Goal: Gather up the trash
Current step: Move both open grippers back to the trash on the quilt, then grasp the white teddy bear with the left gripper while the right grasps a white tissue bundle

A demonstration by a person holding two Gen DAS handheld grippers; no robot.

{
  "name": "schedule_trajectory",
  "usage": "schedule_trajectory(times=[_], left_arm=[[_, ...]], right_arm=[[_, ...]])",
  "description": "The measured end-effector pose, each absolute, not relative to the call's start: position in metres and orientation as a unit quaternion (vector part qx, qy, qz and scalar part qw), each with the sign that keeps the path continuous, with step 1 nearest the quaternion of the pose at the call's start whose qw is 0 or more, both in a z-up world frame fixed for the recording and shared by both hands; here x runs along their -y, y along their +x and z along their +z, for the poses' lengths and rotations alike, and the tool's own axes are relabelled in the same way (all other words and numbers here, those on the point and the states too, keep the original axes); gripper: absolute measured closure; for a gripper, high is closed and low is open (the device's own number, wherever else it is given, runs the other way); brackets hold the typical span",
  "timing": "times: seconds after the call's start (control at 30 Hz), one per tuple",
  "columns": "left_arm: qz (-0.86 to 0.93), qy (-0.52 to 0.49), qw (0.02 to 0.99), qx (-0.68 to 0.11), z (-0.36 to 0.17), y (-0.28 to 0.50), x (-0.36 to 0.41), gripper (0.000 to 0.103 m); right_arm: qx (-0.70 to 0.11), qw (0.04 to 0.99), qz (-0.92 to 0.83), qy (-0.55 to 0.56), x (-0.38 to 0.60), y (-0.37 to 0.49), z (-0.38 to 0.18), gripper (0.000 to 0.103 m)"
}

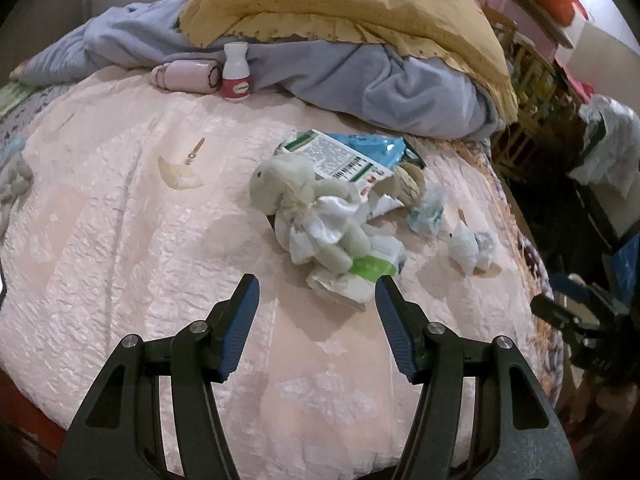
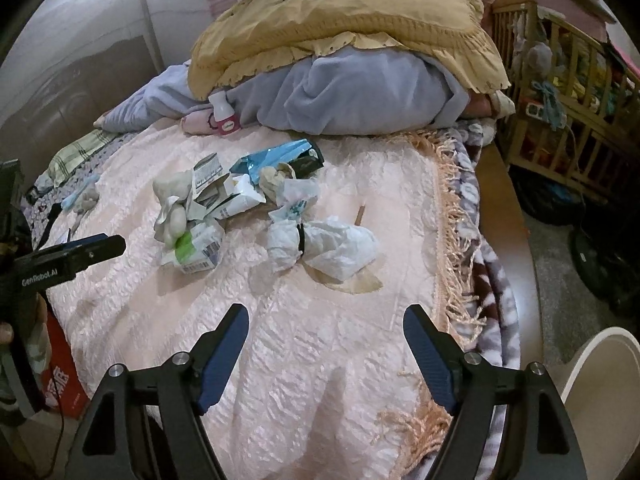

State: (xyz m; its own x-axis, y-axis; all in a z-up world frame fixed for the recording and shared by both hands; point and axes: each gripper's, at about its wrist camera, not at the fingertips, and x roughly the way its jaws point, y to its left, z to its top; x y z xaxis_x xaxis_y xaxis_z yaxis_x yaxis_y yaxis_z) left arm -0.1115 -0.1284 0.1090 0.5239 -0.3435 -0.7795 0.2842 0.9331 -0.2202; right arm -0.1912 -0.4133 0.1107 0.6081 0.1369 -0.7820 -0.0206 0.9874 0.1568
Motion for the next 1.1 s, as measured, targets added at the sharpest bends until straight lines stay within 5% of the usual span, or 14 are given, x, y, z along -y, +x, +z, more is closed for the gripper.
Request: schedule_trajectory(times=[0.7,0.73,0.8,0.83,0.93,1.1], left_arm=[[-0.152,-0.099,0.859,-0.480,0.065,-0.028,0.144,0.038],[-0.152,-0.097,0.858,-0.481,0.063,-0.026,0.145,0.038],[-0.156,-0.102,0.856,-0.482,0.056,-0.022,0.147,0.040],[-0.160,-0.107,0.854,-0.483,0.055,-0.021,0.146,0.051],[-0.173,-0.117,0.854,-0.477,0.056,-0.022,0.142,0.069],[-0.193,-0.126,0.851,-0.472,0.074,-0.037,0.135,0.076]], right_arm=[[-0.480,0.874,0.078,0.021,0.392,-0.092,0.059,0.021],[-0.480,0.873,0.080,0.028,0.393,-0.091,0.056,0.027],[-0.475,0.876,0.080,0.038,0.395,-0.093,0.056,0.055],[-0.472,0.877,0.080,0.039,0.395,-0.095,0.057,0.061],[-0.463,0.882,0.084,0.031,0.393,-0.106,0.063,0.068],[-0.434,0.896,0.089,0.029,0.392,-0.133,0.087,0.069]])
